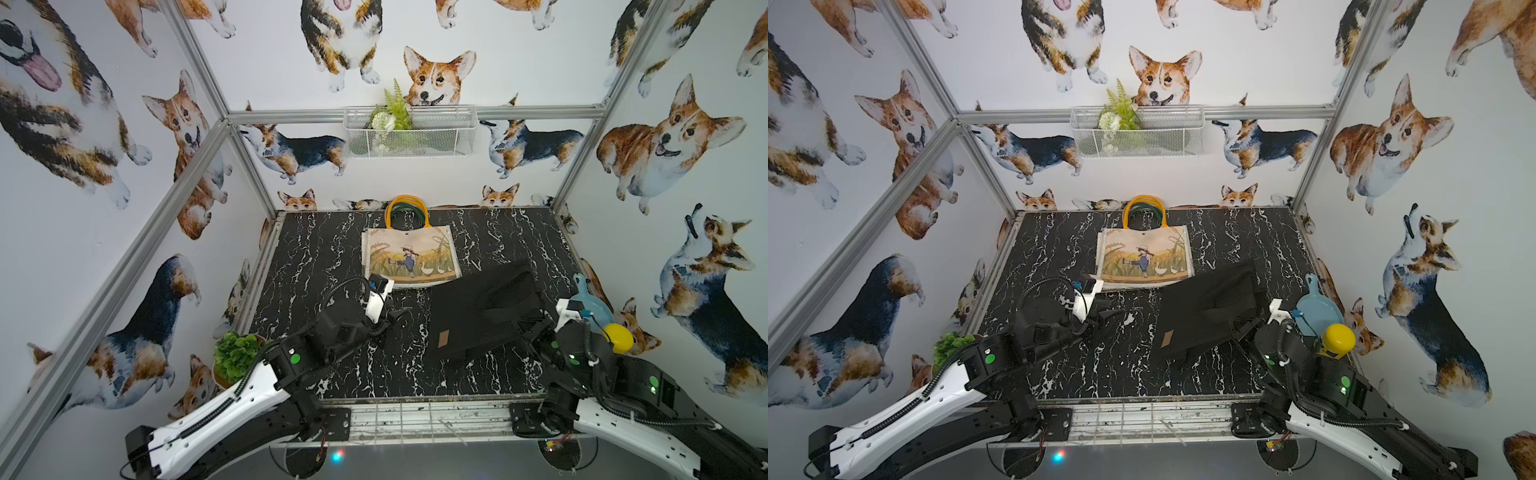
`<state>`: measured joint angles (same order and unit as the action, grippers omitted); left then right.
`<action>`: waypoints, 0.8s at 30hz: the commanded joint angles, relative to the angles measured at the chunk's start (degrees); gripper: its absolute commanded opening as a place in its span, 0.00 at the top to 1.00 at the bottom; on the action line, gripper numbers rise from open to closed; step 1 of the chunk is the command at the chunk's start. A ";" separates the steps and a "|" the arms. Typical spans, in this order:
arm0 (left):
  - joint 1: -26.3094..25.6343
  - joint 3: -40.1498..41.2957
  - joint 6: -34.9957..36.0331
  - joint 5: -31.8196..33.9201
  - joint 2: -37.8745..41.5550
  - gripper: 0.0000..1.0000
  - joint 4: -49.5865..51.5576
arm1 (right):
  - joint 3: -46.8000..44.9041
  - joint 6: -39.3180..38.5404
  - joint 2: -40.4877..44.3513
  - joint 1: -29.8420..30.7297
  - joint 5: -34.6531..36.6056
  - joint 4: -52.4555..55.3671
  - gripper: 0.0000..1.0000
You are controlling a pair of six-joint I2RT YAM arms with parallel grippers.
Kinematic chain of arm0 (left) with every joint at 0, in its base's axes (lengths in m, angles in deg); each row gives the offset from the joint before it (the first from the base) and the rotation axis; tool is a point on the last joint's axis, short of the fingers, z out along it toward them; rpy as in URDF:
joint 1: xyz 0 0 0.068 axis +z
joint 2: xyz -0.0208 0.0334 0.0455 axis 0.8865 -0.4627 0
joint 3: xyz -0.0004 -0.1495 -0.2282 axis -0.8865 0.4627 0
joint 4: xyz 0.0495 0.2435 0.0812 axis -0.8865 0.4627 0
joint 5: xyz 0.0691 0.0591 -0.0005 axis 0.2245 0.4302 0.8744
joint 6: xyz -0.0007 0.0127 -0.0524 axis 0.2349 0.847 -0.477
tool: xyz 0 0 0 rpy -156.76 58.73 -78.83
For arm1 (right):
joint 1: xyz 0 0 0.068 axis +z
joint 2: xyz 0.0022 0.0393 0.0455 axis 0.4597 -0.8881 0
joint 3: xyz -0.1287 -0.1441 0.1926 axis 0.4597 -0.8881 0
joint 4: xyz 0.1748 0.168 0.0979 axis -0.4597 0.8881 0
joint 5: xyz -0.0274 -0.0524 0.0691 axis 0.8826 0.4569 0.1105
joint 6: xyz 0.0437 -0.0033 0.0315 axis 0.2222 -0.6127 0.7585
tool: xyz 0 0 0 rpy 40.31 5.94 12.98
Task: Put away the canvas bag
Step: Press the canvas bag at the center of the board.
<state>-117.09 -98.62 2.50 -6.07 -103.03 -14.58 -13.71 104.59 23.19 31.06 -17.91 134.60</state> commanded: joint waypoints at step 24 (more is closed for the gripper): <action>1.57 7.89 -4.39 -6.71 0.25 0.51 -1.20 | -6.80 -14.35 -18.13 -23.51 -48.46 -13.40 1.00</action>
<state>-115.65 -90.88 -1.53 -11.97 -102.44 -13.58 -23.19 94.56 3.10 10.06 -66.00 114.27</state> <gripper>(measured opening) 0.493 0.098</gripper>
